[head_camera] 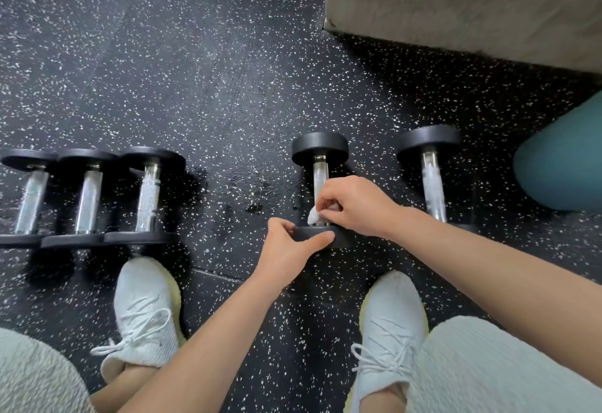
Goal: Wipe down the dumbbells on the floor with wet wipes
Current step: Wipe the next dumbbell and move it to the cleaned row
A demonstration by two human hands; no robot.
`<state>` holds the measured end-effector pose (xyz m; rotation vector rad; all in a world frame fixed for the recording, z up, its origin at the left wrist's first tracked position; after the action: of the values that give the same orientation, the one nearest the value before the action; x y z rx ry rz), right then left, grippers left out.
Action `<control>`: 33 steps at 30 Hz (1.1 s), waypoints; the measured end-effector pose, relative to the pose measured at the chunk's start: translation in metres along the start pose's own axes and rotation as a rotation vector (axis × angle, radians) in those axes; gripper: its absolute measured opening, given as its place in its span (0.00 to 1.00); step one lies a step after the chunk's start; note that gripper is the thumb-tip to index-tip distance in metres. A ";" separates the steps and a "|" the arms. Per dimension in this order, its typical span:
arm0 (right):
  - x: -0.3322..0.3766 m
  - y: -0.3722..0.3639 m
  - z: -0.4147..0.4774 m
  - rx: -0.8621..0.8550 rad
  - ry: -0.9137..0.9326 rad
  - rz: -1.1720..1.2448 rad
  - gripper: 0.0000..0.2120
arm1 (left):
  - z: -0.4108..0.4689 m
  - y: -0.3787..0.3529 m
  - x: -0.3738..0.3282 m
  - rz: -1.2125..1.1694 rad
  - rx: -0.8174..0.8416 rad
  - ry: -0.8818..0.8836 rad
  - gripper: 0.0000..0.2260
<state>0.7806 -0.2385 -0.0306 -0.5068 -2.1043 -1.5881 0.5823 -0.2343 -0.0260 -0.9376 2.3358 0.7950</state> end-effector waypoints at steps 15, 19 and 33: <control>-0.011 0.003 -0.010 -0.024 -0.013 -0.059 0.02 | 0.007 -0.009 0.007 0.007 0.048 -0.087 0.42; -0.015 0.009 0.005 -0.174 -0.090 -0.053 0.01 | 0.000 -0.017 0.009 0.004 -0.048 -0.128 0.43; -0.019 0.010 -0.007 -0.129 -0.101 -0.043 0.02 | 0.012 -0.020 0.015 0.000 0.030 -0.202 0.43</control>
<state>0.8030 -0.2425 -0.0320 -0.6002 -2.1076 -1.7650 0.5907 -0.2449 -0.0502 -0.8046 2.1674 0.8127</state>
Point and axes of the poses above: each hand's wrist, its own z-axis towards the middle knuckle, its own y-axis out of the back of the hand, x = y × z, the point moved 1 cm from there along z, towards the middle knuckle, and after that the axes turned 1 degree about -z, right-handed, at the moved point
